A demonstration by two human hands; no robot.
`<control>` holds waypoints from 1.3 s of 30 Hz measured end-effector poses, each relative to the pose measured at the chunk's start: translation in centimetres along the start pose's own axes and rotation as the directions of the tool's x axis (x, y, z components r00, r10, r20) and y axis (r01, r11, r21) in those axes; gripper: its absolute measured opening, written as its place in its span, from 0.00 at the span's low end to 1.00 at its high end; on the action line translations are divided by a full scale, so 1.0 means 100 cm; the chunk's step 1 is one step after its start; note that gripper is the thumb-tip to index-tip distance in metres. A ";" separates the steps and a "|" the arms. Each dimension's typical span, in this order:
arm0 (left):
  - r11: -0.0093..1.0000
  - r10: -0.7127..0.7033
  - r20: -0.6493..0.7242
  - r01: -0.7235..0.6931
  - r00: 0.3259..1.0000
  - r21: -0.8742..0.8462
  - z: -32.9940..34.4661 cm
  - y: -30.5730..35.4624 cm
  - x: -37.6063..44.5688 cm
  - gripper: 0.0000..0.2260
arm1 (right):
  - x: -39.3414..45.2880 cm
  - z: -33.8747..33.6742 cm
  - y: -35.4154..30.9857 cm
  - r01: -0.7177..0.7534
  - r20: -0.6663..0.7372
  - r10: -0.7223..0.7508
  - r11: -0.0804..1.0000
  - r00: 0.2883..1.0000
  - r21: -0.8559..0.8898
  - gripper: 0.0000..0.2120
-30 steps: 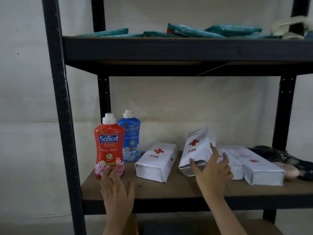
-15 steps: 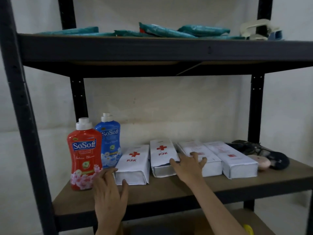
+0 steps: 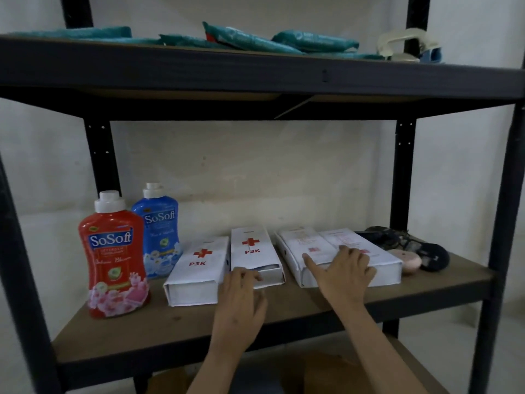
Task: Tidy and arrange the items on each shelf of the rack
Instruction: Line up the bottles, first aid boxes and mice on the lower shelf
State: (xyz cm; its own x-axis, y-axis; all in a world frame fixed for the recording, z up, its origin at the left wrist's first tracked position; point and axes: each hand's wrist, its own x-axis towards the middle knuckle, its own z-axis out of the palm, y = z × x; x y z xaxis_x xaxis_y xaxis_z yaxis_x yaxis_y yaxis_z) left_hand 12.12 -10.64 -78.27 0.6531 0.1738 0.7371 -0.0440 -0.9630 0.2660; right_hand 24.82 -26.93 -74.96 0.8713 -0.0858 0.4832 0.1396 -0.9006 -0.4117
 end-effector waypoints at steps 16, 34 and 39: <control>0.997 -0.007 0.134 -0.003 0.991 0.073 0.027 0.010 0.002 0.14 | -0.007 -0.011 -0.020 0.005 0.212 0.004 0.999 0.977 -0.039 0.62; 0.999 -0.022 0.152 0.015 0.988 0.049 0.023 0.011 0.000 0.16 | 0.016 -0.007 -0.006 0.582 0.096 -0.618 0.774 0.780 0.247 0.32; 0.999 -0.030 0.183 0.022 0.983 0.047 0.021 0.012 0.001 0.15 | 0.000 0.005 -0.012 0.576 0.083 -0.641 0.732 0.763 0.363 0.30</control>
State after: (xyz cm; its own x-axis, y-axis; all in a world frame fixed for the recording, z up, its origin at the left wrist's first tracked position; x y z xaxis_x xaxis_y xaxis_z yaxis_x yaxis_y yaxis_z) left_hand 13.69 -12.19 -79.17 0.7817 0.1618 0.6023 0.0057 -0.9676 0.2525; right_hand 24.90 -25.64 -74.82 0.6140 0.5473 0.5687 0.7750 -0.5544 -0.3033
